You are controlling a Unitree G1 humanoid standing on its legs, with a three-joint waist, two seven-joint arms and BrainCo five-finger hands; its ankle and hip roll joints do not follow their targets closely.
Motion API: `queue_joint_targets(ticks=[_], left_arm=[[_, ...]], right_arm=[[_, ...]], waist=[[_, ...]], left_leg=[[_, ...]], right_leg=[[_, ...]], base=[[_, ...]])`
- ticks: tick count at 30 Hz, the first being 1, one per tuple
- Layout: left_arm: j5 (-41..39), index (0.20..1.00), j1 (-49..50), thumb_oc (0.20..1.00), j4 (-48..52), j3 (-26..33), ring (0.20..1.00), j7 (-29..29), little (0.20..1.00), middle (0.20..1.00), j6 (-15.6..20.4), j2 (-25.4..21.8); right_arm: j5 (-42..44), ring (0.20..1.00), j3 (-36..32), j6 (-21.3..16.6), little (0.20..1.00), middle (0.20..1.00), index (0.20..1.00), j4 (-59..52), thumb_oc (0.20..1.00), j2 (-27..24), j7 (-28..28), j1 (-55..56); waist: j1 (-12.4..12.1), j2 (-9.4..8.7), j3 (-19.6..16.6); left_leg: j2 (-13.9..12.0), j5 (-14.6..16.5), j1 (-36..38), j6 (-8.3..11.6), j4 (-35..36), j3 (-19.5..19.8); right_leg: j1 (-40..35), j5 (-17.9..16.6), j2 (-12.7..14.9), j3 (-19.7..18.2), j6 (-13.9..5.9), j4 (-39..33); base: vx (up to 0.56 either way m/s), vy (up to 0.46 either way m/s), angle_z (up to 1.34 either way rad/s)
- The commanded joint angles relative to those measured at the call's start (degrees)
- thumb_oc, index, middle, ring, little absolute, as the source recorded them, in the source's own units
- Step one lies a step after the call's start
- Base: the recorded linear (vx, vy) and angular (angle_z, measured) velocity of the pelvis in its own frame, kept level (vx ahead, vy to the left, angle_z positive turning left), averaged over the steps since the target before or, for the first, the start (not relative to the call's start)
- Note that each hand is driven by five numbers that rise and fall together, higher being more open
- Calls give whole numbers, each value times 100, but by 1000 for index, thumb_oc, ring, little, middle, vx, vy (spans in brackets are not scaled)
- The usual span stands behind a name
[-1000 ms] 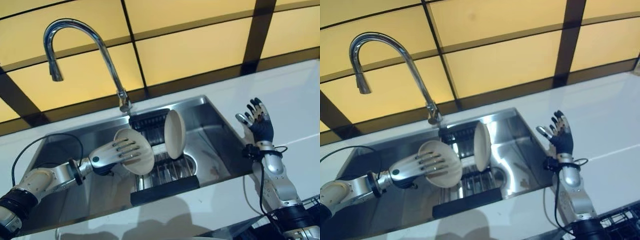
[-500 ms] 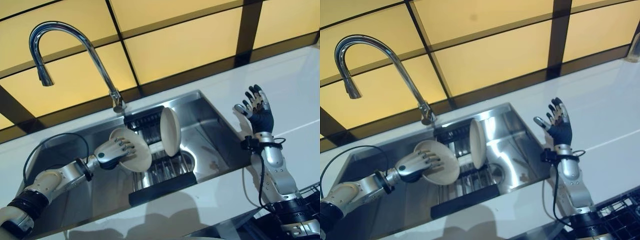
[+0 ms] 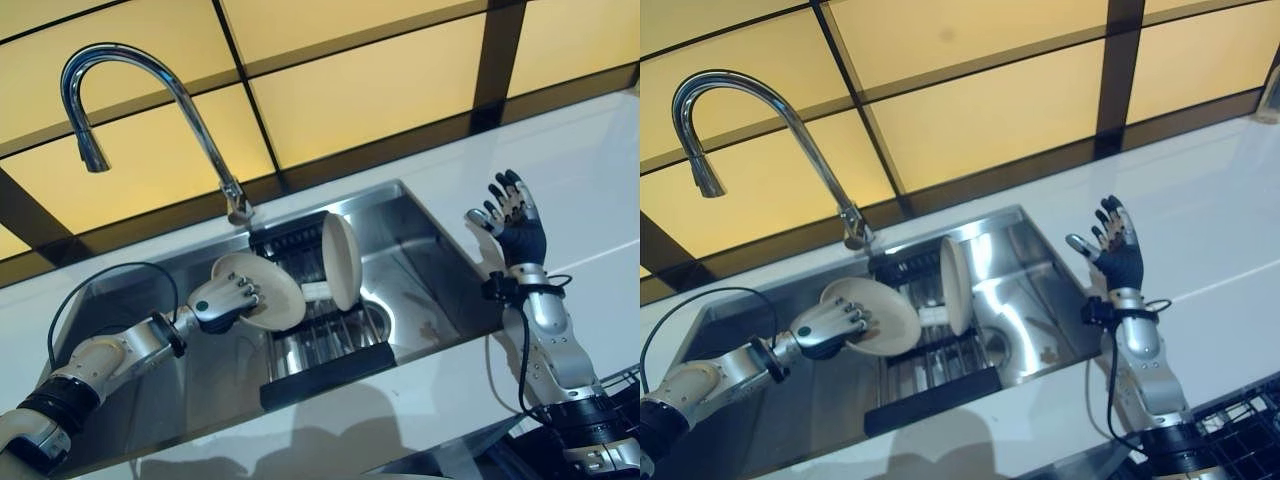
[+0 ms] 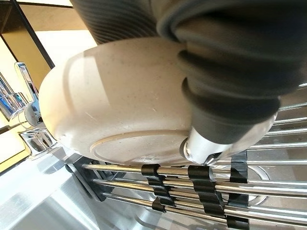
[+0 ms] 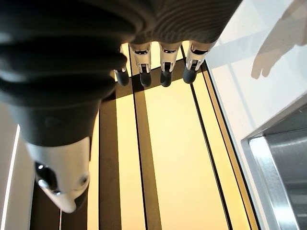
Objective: Pick up plates and place into dishwasher.
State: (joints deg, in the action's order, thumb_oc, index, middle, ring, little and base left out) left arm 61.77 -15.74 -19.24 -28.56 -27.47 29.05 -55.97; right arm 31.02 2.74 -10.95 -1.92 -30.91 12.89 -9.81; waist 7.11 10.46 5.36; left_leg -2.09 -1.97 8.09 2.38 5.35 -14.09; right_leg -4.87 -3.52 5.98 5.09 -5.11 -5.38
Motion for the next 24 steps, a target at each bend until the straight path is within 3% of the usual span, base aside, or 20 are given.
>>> queue_joint_targets(ticks=[1,7,12,24], left_arm=[[-328,200,-406,200,-411,218,200,-110,200,200,-177,-15],[-1166,200,-207,200,-430,674,200,-593,200,200,-764,-1],[-1284,200,62,200,-350,1210,200,-934,200,200,-789,196],[-1299,200,-94,200,-74,1359,200,-1147,200,200,-1054,27]], right_arm=[[-123,1000,43,-179,1000,1000,1000,160,1000,-41,-81,462],[-150,1000,30,-252,1000,1000,1000,140,1000,44,-68,542],[-268,1000,-42,-300,1000,1000,1000,106,1000,244,-84,620],[-545,1000,50,-387,1000,1000,1000,-28,1000,101,-178,128]], waist=[[76,-267,29],[-14,-364,-16],[-123,-477,-94],[-389,-675,-295]], left_leg=[[375,834,47,-265,-292,-98],[359,832,73,-262,-232,-42],[319,827,84,-255,-197,-4],[225,817,116,-216,-140,112]], right_leg=[[116,582,101,170,-195,329],[65,571,81,221,-183,271],[7,564,62,297,-176,210],[-146,552,1,497,-154,74]], base=[[0,0,0],[-6,-5,0],[-23,-29,1],[-40,-27,4]])
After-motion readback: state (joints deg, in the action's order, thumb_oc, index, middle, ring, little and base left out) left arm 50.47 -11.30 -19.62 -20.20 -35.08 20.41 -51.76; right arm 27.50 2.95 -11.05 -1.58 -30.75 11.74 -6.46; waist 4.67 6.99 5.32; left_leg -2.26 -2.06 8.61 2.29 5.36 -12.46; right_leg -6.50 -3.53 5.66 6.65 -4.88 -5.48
